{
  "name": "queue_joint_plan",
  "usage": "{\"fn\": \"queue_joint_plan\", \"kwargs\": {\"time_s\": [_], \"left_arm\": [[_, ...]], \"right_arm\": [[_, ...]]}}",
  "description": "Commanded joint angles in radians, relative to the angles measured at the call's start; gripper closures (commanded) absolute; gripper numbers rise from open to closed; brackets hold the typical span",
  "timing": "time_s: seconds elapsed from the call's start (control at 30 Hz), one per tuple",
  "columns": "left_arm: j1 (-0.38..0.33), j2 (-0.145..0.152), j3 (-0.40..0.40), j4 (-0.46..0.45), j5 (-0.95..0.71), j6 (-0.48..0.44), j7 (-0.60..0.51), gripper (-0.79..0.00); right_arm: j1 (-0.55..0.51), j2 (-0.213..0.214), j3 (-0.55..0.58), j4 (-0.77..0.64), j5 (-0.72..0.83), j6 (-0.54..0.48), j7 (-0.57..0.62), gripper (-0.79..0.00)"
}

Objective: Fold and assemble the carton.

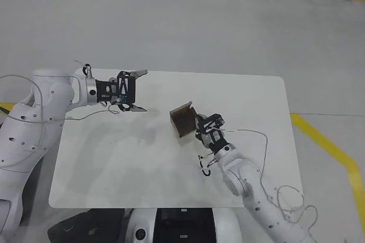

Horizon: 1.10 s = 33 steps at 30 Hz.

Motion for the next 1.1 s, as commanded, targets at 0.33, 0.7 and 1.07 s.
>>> {"fn": "queue_joint_plan", "kwargs": {"time_s": [0.33, 0.7, 1.07], "left_arm": [[0.0, 0.0, 0.0, 0.0, 0.0, 0.0, 0.0, -0.785], [0.0, 0.0, 0.0, 0.0, 0.0, 0.0, 0.0, -0.785], [0.0, 0.0, 0.0, 0.0, 0.0, 0.0, 0.0, -0.785]], "right_arm": [[0.017, -0.085, -0.18, 0.048, -0.021, 0.423, -0.027, 0.0], [0.023, -0.106, -0.192, 0.074, 0.023, 0.479, -0.042, 0.0], [0.003, -0.12, -0.212, 0.071, 0.036, 0.49, -0.043, 0.0]]}}
